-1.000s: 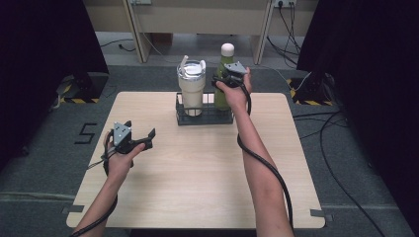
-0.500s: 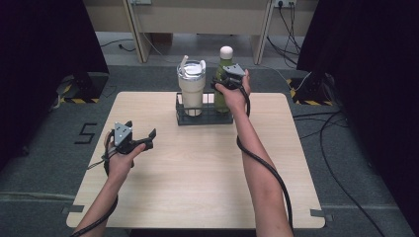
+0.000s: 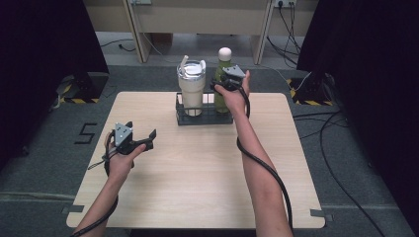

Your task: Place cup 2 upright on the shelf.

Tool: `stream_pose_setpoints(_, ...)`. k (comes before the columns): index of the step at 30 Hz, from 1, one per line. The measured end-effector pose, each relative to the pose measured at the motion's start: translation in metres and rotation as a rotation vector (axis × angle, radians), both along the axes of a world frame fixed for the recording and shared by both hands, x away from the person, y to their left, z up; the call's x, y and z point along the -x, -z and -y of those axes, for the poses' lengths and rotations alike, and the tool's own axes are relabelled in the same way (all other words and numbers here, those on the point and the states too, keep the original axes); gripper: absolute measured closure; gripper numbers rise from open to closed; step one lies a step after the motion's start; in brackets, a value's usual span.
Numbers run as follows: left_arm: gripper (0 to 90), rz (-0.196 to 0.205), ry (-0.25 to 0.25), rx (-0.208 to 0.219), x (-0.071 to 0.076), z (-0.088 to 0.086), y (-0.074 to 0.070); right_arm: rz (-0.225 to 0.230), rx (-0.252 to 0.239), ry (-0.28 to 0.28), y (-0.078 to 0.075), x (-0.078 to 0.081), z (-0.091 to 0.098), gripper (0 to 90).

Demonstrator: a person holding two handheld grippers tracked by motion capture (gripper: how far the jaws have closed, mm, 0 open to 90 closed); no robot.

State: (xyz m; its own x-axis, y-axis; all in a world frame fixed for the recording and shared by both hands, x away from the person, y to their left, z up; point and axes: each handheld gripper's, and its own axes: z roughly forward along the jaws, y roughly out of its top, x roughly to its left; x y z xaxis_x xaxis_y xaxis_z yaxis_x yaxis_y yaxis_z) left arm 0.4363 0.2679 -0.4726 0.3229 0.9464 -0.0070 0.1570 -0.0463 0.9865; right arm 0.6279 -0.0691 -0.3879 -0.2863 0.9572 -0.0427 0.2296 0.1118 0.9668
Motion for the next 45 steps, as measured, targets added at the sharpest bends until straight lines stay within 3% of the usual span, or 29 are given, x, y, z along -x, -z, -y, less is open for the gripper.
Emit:
stream_pose_setpoints(24,1.9,-0.001,0.000,-0.001,0.000,0.000,0.001,-0.012,0.026,-0.033,0.002,0.010,0.005,9.2)
stream_pose_setpoints(45,2.0,-0.003,0.007,-0.005,0.000,0.002,0.002,-0.016,0.028,-0.052,0.002,0.035,0.013,8.7)
